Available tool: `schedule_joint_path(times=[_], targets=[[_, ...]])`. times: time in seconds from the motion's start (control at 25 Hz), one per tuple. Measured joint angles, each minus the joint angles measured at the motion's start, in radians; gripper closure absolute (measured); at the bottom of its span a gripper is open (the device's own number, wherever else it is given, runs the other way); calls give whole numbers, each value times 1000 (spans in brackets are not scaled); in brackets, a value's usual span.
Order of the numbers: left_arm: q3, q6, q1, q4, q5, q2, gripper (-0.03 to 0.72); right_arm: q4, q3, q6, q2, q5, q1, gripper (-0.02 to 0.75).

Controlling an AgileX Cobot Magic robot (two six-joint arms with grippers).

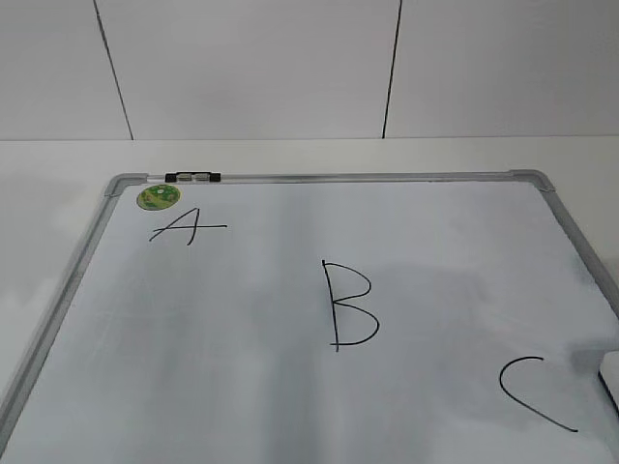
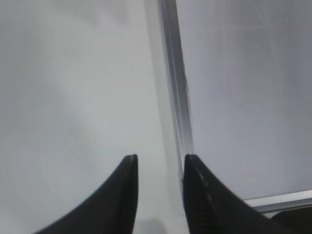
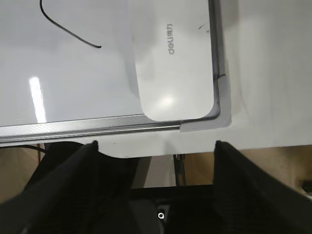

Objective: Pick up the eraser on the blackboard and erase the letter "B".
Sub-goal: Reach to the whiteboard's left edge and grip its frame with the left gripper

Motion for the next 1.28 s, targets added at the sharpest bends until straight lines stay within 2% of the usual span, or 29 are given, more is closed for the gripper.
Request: schedule_joint_path(times=[0.36, 1.28], targets=[[-165, 16, 0, -14, -4, 248, 447, 0, -1, -58, 118, -5, 0, 155], [-393, 2, 0, -64, -105, 734, 447, 0, -7, -91, 153, -18, 0, 155]])
